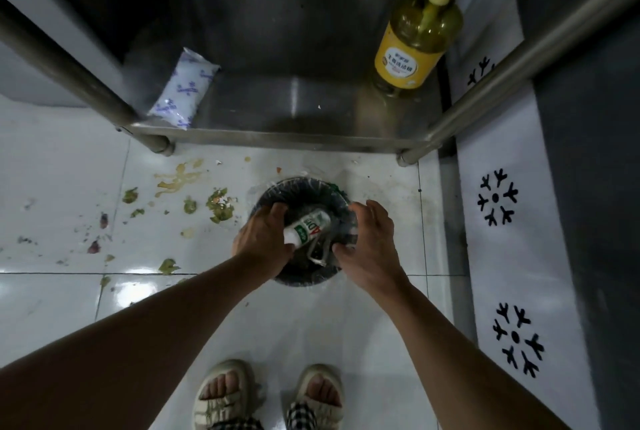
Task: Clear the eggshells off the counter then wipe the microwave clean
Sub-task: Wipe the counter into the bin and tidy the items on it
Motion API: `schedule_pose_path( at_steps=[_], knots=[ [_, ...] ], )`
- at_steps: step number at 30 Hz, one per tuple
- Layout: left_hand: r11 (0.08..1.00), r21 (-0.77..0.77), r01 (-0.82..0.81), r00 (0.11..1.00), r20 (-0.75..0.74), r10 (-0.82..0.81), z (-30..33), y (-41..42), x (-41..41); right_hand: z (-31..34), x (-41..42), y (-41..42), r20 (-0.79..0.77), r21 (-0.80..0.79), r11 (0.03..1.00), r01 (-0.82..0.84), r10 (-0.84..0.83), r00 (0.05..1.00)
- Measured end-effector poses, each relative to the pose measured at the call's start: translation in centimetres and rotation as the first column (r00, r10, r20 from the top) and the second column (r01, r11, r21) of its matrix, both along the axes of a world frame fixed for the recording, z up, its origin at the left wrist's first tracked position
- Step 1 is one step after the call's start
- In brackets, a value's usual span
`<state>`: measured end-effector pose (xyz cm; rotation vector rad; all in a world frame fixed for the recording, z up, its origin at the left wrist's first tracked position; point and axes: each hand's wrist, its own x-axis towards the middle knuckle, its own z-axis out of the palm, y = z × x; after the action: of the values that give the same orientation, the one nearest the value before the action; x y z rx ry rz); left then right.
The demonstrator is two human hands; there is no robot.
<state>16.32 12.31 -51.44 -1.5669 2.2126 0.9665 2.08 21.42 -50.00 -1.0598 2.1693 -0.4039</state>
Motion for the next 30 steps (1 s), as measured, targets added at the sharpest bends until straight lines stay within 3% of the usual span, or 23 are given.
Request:
schedule_pose_path(
  at_steps=[7,15,30],
  knots=[
    [0.997,-0.064,0.032,0.997,-0.065,-0.036,14.0,-1.1,1.3,12.1,1.0,-0.6,-0.005,0.036,0.998,-0.054,0.054,0.999],
    [0.994,-0.113,-0.007,0.993,-0.114,-0.006,29.6,-1.3,3.6,27.3,2.9,-1.4,-0.033,-0.035,0.998,-0.056,0.055,0.998],
    [0.970,-0.244,-0.020,0.943,-0.326,-0.063,50.4,-2.9,6.9,48.9,5.7,-2.6,-0.174,-0.223,0.974,-0.027,-0.012,0.985]
  ],
)
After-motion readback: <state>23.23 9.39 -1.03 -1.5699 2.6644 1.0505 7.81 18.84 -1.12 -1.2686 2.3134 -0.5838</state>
